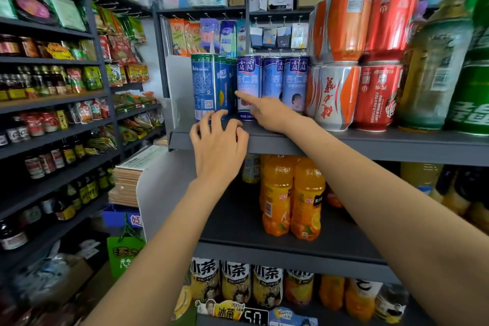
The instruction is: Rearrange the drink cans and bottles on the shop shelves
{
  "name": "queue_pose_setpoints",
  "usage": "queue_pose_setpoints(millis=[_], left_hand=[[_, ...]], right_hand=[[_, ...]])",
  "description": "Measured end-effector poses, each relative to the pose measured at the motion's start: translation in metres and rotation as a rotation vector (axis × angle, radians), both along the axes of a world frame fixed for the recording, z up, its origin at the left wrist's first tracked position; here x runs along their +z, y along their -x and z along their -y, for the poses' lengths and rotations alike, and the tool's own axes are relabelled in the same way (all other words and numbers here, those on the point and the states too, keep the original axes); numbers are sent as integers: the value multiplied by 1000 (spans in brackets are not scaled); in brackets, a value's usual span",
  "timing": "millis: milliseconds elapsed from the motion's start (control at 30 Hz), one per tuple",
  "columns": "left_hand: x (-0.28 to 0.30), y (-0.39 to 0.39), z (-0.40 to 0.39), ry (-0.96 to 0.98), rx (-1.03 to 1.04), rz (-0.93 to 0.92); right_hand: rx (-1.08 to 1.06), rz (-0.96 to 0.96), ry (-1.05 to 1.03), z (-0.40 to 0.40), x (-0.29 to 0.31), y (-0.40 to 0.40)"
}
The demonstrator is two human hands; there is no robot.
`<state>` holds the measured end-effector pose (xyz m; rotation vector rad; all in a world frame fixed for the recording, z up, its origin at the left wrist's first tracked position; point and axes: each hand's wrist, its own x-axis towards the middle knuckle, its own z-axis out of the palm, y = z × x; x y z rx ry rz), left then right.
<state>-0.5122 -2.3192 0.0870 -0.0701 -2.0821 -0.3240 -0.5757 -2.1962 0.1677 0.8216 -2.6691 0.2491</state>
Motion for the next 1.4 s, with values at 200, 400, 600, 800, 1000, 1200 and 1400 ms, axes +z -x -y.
queue_pose_setpoints(millis=[200, 400, 600, 800, 1000, 1200, 1400], left_hand=[[-2, 1, 0, 9, -5, -30], [-3, 3, 1, 29, -4, -40], [-8, -5, 1, 11, -47, -34], [-63, -43, -30, -73, -228, -33], [-181, -71, -104, 93, -503, 372], [-231, -79, -161, 204, -491, 457], [-246, -101, -232, 231, -449, 488]], right_hand=[[110, -252, 87, -9, -5, -5], [132, -200, 58, -10, -8, 4], [82, -74, 122, -19, -12, -24], [120, -396, 44, -92, -88, -115], [-91, 36, 116, -230, -240, -163], [-306, 253, 296, -297, -345, -178], [-560, 659, 832, -316, -388, -132]])
